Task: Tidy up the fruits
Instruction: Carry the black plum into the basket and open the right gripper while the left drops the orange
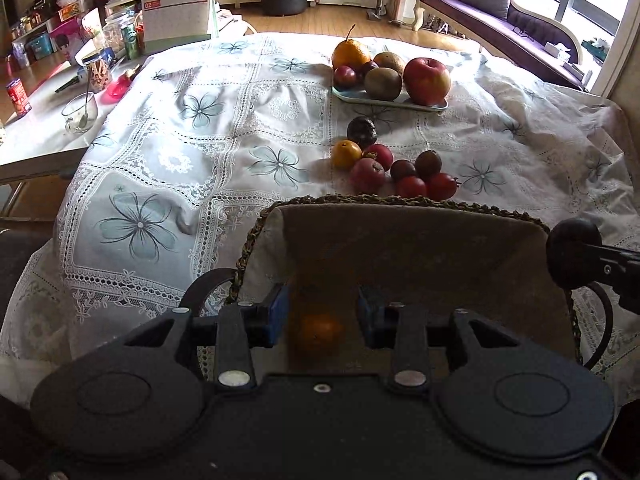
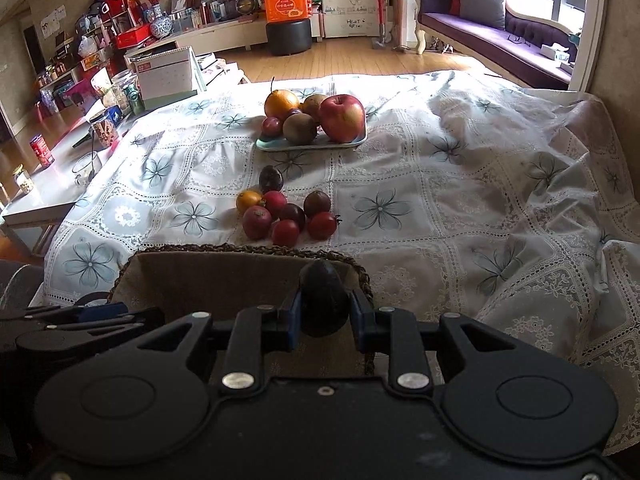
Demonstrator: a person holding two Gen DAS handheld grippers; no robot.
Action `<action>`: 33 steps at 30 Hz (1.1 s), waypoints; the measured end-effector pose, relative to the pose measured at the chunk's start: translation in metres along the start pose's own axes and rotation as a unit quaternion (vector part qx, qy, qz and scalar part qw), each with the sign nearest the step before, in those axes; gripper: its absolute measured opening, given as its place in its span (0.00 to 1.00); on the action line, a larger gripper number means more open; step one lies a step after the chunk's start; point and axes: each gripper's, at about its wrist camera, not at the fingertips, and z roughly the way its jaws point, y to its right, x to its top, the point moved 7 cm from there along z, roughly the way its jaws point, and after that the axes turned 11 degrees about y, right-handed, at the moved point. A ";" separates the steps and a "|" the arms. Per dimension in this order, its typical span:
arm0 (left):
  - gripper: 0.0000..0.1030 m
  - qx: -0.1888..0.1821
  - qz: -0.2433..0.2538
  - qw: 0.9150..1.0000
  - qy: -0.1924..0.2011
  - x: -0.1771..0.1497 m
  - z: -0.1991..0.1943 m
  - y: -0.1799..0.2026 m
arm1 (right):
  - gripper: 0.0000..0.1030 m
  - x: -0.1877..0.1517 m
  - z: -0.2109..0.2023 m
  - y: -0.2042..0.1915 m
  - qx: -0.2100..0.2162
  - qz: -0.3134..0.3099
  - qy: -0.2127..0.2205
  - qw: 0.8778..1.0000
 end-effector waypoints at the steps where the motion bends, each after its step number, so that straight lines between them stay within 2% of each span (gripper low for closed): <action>1: 0.45 0.000 0.000 1.000 0.001 0.000 -0.001 -0.001 | 0.26 0.000 -0.001 -0.001 0.000 0.000 0.000 1.000; 4: 0.45 0.000 -0.005 1.000 0.002 0.001 -0.002 -0.004 | 0.27 -0.001 -0.001 -0.004 0.009 -0.006 -0.004 1.000; 7: 0.45 0.003 -0.009 1.000 0.000 0.002 -0.001 -0.006 | 0.35 -0.001 -0.002 -0.006 0.013 -0.008 -0.006 1.000; 13: 0.45 0.004 -0.006 1.000 -0.007 -0.002 0.003 -0.003 | 0.42 -0.003 0.000 -0.005 0.004 -0.010 -0.014 1.000; 22: 0.45 0.004 -0.002 1.000 -0.016 -0.006 0.005 -0.001 | 0.45 -0.007 0.001 -0.005 -0.009 -0.016 -0.021 1.000; 27: 0.45 0.005 -0.002 1.000 -0.017 -0.007 0.006 -0.001 | 0.45 -0.008 0.000 -0.007 -0.001 -0.010 -0.016 1.000; 33: 0.45 0.005 0.001 1.000 -0.021 -0.009 0.006 0.000 | 0.45 -0.014 0.003 -0.015 0.024 -0.013 -0.050 0.998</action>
